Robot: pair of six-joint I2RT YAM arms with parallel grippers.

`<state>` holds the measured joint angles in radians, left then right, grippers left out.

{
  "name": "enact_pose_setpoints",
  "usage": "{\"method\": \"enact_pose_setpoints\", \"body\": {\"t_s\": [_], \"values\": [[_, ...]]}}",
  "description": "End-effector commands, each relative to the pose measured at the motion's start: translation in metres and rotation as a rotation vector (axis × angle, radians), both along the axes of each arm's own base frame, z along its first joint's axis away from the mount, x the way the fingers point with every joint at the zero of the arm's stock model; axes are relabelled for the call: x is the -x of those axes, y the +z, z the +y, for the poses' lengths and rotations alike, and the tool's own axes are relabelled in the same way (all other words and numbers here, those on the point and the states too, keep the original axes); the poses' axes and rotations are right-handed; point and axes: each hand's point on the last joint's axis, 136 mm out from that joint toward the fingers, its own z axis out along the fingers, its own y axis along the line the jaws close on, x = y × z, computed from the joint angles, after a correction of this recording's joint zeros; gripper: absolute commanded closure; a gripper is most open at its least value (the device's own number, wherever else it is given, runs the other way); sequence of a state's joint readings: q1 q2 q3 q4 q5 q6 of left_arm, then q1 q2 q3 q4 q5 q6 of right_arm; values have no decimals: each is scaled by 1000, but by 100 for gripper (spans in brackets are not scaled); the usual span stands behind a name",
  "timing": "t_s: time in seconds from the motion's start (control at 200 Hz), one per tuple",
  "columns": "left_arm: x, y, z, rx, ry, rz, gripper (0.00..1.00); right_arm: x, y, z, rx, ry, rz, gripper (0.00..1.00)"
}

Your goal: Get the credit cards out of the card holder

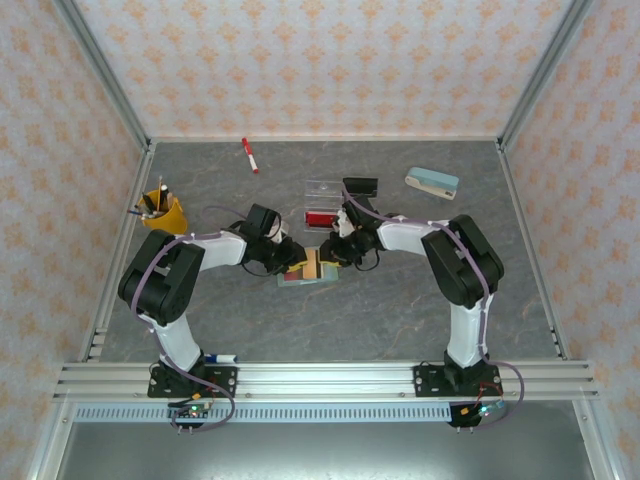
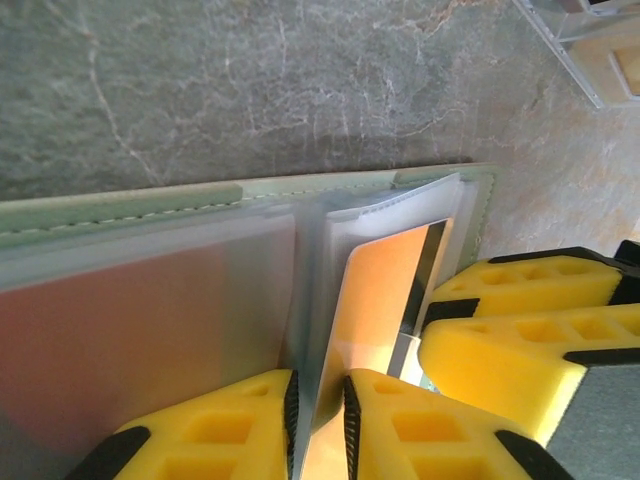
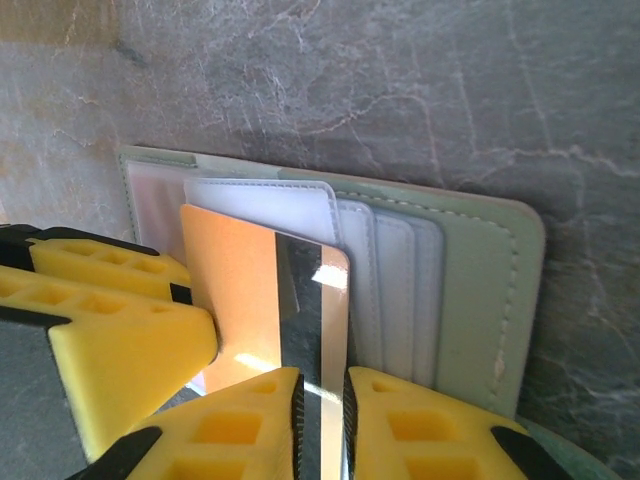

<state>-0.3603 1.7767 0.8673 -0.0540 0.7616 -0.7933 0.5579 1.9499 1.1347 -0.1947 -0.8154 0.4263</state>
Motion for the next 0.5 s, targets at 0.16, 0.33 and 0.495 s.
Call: {"method": "enact_pose_setpoints", "body": {"t_s": [0.16,0.33,0.495], "values": [[1,0,-12,51,-46,-5,81,5,-11,1,33,5,30,80],[3,10,-1,13,-46,-31,94,0,-3,-9,53,-28,-6,79],[6,23,16,-18,-35,-61,98,-11,20,-25,19,-97,-71,69]]}}
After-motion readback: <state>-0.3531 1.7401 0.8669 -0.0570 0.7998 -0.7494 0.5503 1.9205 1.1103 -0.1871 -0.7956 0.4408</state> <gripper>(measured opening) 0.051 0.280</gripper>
